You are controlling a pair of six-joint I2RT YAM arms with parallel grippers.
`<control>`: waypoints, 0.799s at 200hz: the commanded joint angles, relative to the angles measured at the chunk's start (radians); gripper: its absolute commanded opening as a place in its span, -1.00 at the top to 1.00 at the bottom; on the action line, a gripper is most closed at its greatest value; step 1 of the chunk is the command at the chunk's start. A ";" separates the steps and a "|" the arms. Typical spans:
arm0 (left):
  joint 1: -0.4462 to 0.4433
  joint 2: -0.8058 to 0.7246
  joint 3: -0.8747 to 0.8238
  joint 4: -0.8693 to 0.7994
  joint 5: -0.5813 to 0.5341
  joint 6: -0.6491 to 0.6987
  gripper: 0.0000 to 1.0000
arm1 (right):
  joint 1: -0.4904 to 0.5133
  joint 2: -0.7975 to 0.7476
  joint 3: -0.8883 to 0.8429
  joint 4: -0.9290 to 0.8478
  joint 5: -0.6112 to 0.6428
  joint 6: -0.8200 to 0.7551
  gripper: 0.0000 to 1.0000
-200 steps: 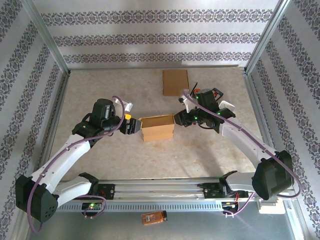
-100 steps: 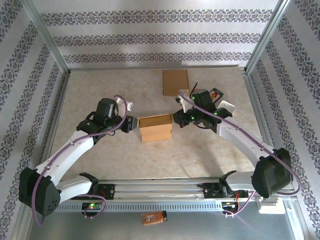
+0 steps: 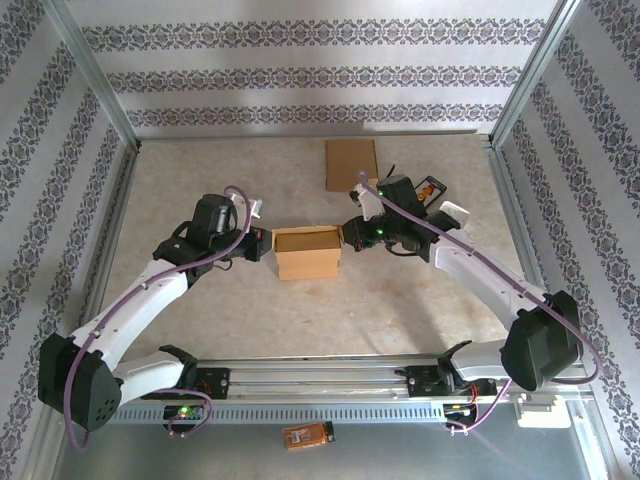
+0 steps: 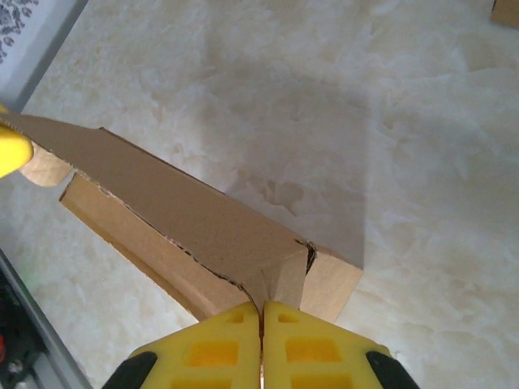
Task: Fold the paper box
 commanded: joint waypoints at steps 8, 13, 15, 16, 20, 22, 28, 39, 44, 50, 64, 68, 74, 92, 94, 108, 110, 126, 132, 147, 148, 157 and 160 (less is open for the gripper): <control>-0.012 0.009 0.034 0.036 0.012 -0.058 1.00 | 0.010 0.029 0.053 -0.064 0.022 0.140 0.83; -0.012 0.010 0.031 0.037 0.012 -0.064 1.00 | 0.010 0.033 0.059 -0.071 0.019 0.150 0.83; -0.012 0.008 0.031 0.038 0.012 -0.065 1.00 | 0.010 0.035 0.062 -0.074 0.019 0.156 0.82; -0.012 0.008 0.031 0.039 0.013 -0.066 1.00 | 0.010 0.035 0.062 -0.076 0.019 0.159 0.83; -0.012 0.009 0.028 0.039 0.012 -0.066 1.00 | 0.010 0.038 0.066 -0.081 0.018 0.168 0.83; -0.012 0.008 0.026 0.040 0.011 -0.066 1.00 | 0.010 0.040 0.068 -0.084 0.016 0.175 0.82; -0.012 0.008 0.024 0.041 0.010 -0.066 1.00 | 0.011 0.045 0.075 -0.092 0.012 0.189 0.82; -0.012 0.006 0.019 0.044 0.005 -0.066 1.00 | 0.011 0.053 0.086 -0.104 0.003 0.205 0.82; -0.012 0.006 0.017 0.045 0.004 -0.066 1.00 | 0.010 0.056 0.091 -0.110 -0.004 0.209 0.82; -0.012 0.005 0.016 0.045 0.004 -0.066 1.00 | 0.010 0.058 0.095 -0.116 -0.008 0.214 0.82; -0.011 0.005 0.014 0.047 0.005 -0.065 1.00 | 0.010 0.064 0.106 -0.127 -0.012 0.227 0.82; -0.012 0.005 0.013 0.048 0.006 -0.064 1.00 | 0.010 0.065 0.109 -0.129 -0.014 0.230 0.82; -0.011 0.005 0.014 0.048 0.006 -0.062 1.00 | 0.010 0.067 0.114 -0.134 -0.016 0.233 0.82; -0.011 0.003 0.013 0.048 0.003 -0.057 1.00 | 0.011 0.073 0.126 -0.142 -0.035 0.248 0.81; -0.012 0.002 0.013 0.048 0.003 -0.056 1.00 | 0.011 0.073 0.129 -0.143 -0.038 0.249 0.81; -0.013 0.000 0.012 0.050 -0.003 -0.054 1.00 | 0.010 0.080 0.137 -0.149 -0.046 0.257 0.80; -0.012 -0.001 0.011 0.050 -0.003 -0.053 1.00 | 0.010 0.080 0.138 -0.151 -0.047 0.257 0.80; -0.012 -0.001 0.008 0.054 -0.004 -0.052 1.00 | 0.010 0.085 0.145 -0.154 -0.055 0.265 0.80; -0.012 -0.004 0.005 0.057 -0.004 -0.054 1.00 | 0.010 0.088 0.145 -0.154 -0.058 0.269 0.80; -0.012 -0.004 0.001 0.059 0.000 -0.055 1.00 | 0.010 0.095 0.142 -0.153 -0.062 0.272 0.80; -0.012 -0.004 0.001 0.059 0.000 -0.055 1.00 | 0.010 0.095 0.142 -0.154 -0.061 0.272 0.80; -0.012 -0.004 0.001 0.059 -0.001 -0.055 1.00 | 0.010 0.097 0.141 -0.154 -0.061 0.276 0.79; -0.012 -0.004 0.001 0.058 -0.002 -0.056 1.00 | 0.010 0.097 0.139 -0.153 -0.062 0.276 0.79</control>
